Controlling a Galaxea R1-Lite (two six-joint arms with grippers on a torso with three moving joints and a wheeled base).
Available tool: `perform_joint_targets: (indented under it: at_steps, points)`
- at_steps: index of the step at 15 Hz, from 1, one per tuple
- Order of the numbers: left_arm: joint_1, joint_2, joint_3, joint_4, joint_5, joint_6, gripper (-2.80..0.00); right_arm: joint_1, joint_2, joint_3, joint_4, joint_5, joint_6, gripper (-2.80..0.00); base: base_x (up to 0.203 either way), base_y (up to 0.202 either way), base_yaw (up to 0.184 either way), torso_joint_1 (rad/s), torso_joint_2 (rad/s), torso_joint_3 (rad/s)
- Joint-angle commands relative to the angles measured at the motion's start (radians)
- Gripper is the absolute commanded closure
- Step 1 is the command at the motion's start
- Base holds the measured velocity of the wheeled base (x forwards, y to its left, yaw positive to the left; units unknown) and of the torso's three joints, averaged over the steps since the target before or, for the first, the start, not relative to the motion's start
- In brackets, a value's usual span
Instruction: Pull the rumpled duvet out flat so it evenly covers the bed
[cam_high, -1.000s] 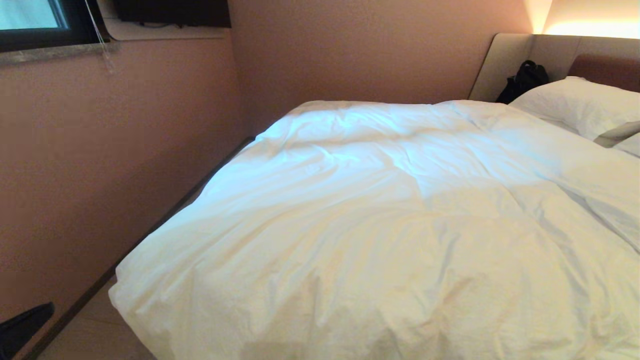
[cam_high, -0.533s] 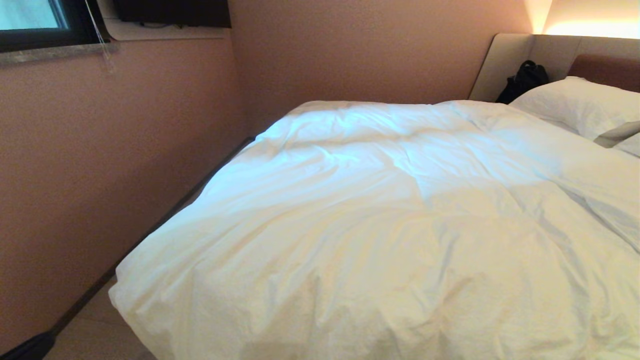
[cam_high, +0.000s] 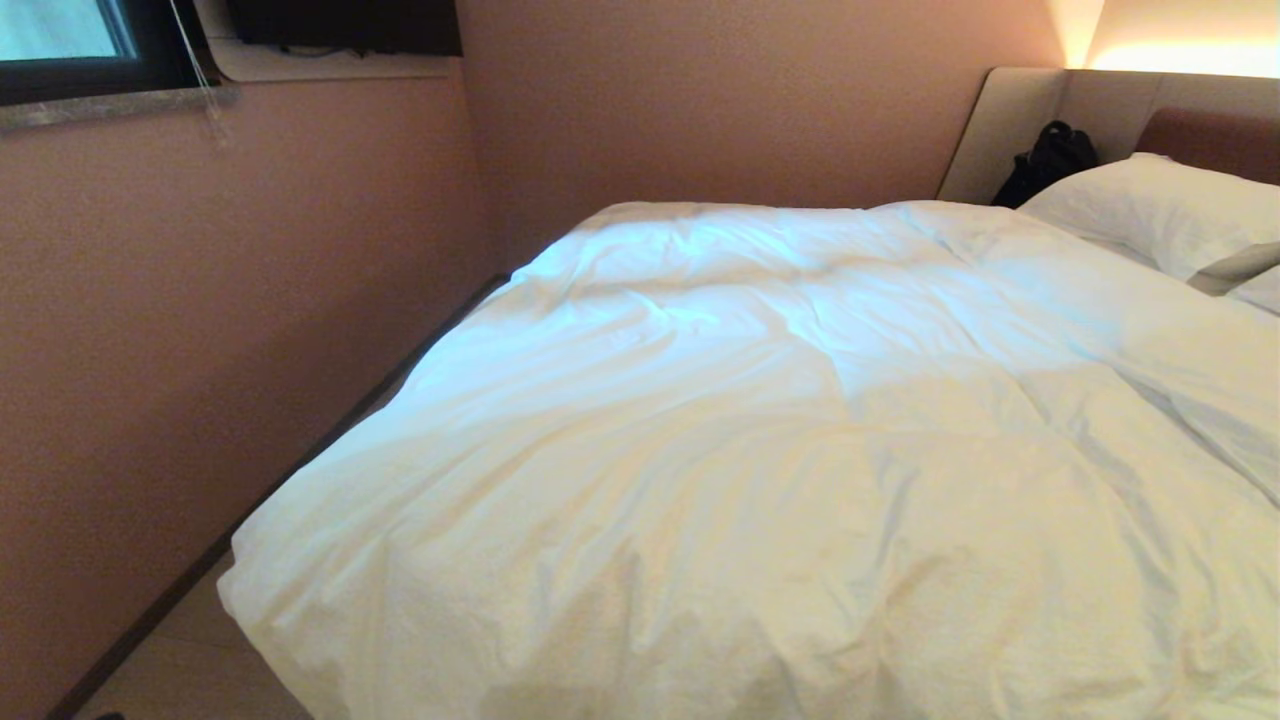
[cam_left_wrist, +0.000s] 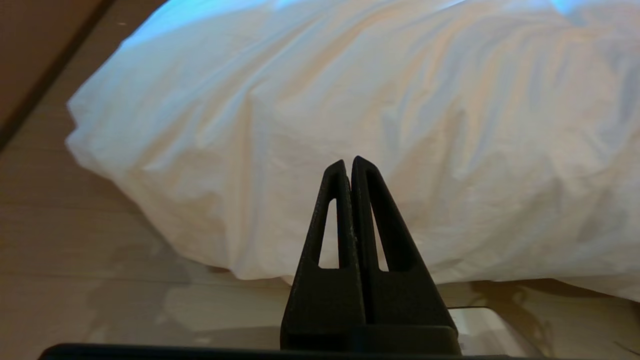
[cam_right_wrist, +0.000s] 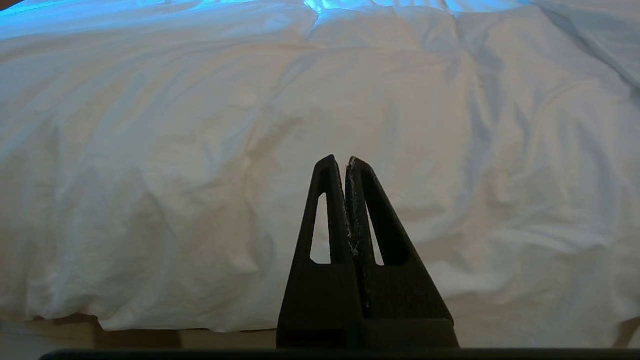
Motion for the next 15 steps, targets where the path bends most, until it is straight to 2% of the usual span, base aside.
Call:
perform_joint_targets:
  at_steps: [1,9,15]
  points:
    - [-0.036,-0.01,0.0,0.001,0.003,-0.014,0.0,0.0,0.0,-0.001,0.001,0.0,0.0,0.0,0.0,0.0,0.0,0.0,0.0,0.0]
    - [-0.163,-0.114,0.026,0.027,0.008,-0.018,0.0,0.0,0.0,0.001,0.001,0.0,0.0,0.0,0.0,0.0,0.0,0.0,0.0,0.0]
    - [-0.166,-0.114,0.058,0.031,0.012,-0.015,0.0,0.0,0.0,-0.001,0.001,0.0,0.0,0.0,0.0,0.0,0.0,0.0,0.0,0.0]
